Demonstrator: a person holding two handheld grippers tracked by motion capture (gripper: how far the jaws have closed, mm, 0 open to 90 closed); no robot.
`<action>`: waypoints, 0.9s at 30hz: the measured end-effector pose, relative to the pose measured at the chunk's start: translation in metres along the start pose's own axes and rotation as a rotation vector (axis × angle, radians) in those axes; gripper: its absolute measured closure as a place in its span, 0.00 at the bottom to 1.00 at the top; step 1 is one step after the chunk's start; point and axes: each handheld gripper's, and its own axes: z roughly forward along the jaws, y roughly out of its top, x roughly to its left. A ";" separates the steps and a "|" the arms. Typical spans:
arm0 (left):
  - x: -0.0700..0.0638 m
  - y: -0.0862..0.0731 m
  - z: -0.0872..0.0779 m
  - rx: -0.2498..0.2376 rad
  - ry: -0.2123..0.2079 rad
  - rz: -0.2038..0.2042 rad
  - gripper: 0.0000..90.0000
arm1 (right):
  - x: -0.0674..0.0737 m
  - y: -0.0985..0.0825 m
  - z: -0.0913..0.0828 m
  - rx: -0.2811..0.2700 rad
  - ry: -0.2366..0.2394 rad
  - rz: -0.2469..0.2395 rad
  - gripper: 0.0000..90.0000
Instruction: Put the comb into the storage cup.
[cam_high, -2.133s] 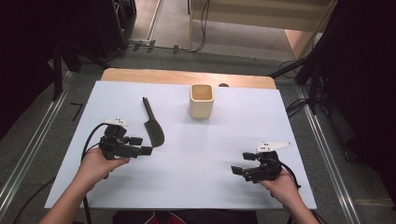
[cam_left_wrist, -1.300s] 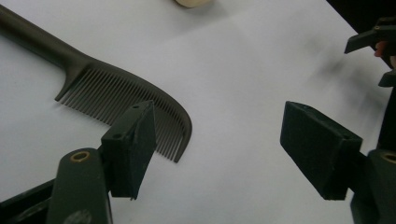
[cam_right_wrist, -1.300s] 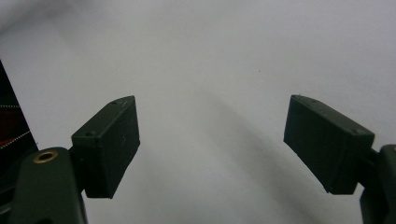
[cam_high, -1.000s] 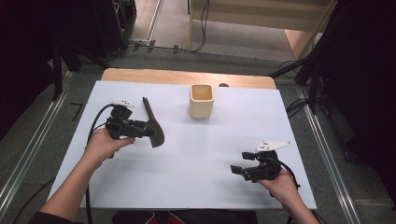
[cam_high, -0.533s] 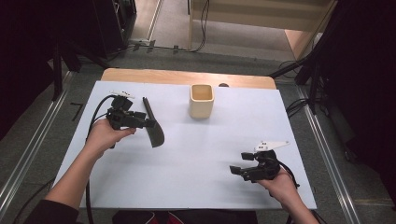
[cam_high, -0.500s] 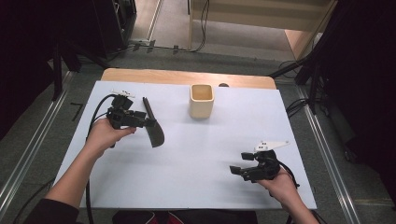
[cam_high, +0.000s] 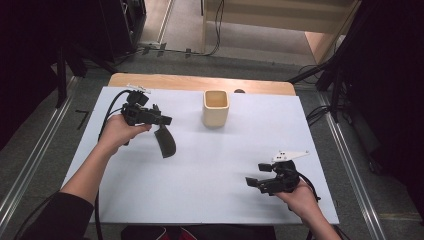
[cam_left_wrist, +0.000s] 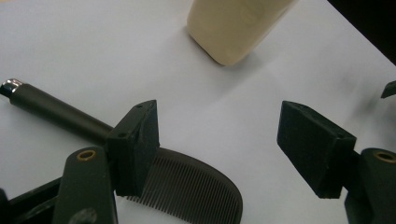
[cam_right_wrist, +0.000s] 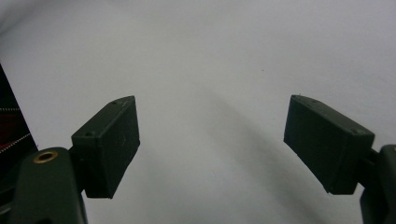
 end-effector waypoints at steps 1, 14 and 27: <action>0.001 0.002 0.001 0.000 0.000 0.003 0.34 | 0.000 0.000 0.000 0.000 -0.001 0.001 0.18; 0.020 0.019 0.021 0.004 0.009 0.005 0.35 | 0.002 0.000 -0.001 -0.001 0.000 -0.003 0.18; 0.038 0.035 0.037 0.008 0.037 -0.008 0.38 | 0.000 -0.006 -0.007 -0.002 -0.012 0.016 0.18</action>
